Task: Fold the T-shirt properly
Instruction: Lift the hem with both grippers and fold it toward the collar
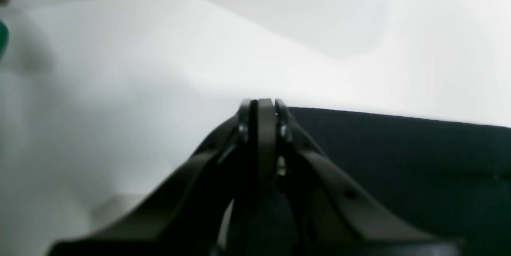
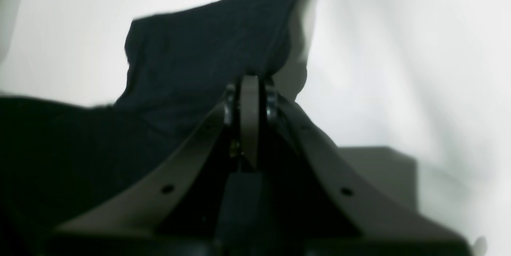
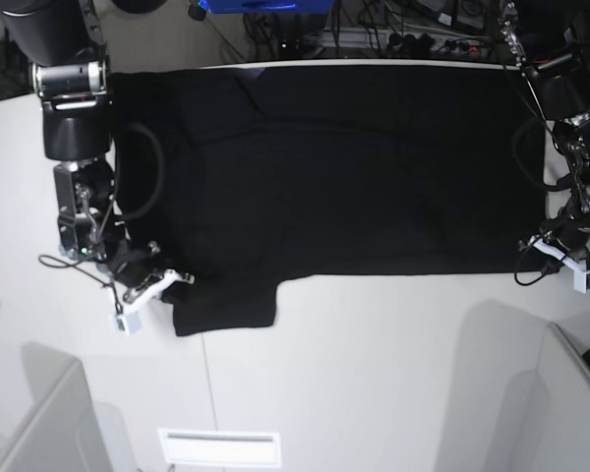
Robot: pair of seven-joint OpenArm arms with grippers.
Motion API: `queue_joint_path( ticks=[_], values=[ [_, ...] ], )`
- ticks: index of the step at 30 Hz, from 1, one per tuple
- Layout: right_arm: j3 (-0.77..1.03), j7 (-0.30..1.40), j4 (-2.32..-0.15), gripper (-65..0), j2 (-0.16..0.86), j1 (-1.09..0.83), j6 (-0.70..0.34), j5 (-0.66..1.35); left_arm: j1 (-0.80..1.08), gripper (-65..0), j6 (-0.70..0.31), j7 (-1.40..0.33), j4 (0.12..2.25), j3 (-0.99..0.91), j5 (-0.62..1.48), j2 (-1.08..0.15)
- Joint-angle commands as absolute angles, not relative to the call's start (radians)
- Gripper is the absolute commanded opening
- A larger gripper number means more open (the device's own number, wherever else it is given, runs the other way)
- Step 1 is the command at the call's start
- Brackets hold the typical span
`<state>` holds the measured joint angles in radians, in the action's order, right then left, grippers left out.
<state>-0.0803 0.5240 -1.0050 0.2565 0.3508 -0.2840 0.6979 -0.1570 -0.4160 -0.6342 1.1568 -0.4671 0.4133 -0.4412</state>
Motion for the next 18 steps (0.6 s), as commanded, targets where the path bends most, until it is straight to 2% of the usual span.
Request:
queue_joint_path(
  ticks=[1, 5, 9, 18],
  values=[
    [-0.074, 0.501, -1.047, -65.0, 0.265, 0.374, -0.265, 0.711, -0.17, -65.0, -0.414, -0.63, 1.193, -0.475, 0.456, -0.467],
    [-0.074, 0.501, -1.127, -65.0, 0.266, 0.332, -0.202, 0.711, -0.14, -65.0, -0.414, -0.662, 1.244, -0.475, 0.521, -0.469],
    [-0.073, 0.516, -1.188, -65.0, 0.269, 0.295, -0.197, 0.713, -0.091, -65.0, -0.414, -0.667, 1.319, -0.475, 0.529, -0.469],
    [0.091, 0.668, -1.33, -65.0, 0.266, 0.234, -0.199, 0.708, 0.002, -65.0, -0.414, -0.668, 1.402, -0.55, 0.533, -0.487]
  ],
)
